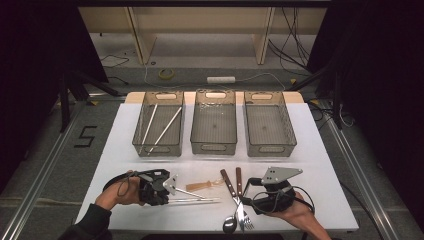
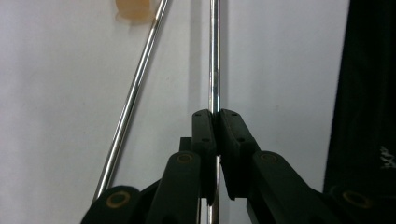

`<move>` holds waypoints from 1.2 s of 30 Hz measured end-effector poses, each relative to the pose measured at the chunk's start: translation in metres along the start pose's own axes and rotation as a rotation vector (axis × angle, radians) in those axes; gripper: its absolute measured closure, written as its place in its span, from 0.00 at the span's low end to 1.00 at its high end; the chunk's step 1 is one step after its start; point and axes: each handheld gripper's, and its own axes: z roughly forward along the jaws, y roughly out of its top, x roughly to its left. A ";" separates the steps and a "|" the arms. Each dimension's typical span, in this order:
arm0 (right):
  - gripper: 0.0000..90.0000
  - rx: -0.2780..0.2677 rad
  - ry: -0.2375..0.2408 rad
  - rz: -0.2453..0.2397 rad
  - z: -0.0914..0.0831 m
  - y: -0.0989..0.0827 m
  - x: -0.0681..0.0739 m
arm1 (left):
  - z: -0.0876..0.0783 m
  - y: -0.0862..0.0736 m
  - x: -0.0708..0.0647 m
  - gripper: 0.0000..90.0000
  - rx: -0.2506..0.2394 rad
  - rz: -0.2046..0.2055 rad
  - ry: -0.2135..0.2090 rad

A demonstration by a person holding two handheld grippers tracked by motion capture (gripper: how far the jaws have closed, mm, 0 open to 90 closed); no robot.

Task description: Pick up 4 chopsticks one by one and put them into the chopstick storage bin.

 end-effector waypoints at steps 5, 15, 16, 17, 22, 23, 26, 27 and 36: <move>0.35 0.000 -0.001 0.001 0.000 0.000 0.000 | -0.012 0.006 -0.003 0.94 -0.062 -0.025 0.013; 0.35 -0.011 -0.010 0.007 -0.001 0.000 -0.001 | -0.039 0.013 0.005 0.94 -0.239 -0.197 0.109; 0.35 -0.014 -0.011 0.007 -0.001 0.000 -0.001 | -0.041 0.013 0.008 0.94 -0.252 -0.212 0.125; 0.34 -0.016 -0.014 0.007 -0.001 0.000 -0.001 | -0.044 0.012 0.010 0.94 -0.260 -0.236 0.146; 0.33 -0.029 -0.026 0.013 -0.002 0.000 -0.002 | -0.051 0.008 0.026 0.94 -0.314 -0.336 0.186; 0.32 -0.029 -0.028 0.016 -0.003 0.000 -0.002 | -0.052 0.007 0.029 0.94 -0.323 -0.353 0.192; 0.32 -0.042 -0.035 0.021 -0.003 0.000 -0.003 | -0.053 0.003 0.038 0.94 -0.335 -0.387 0.207; 0.32 -0.045 -0.037 0.023 -0.004 0.000 -0.003 | -0.052 0.001 0.042 0.94 -0.346 -0.405 0.209; 0.31 -0.089 -0.058 0.045 -0.007 0.000 -0.006 | -0.055 -0.010 0.058 0.94 -0.415 -0.516 0.261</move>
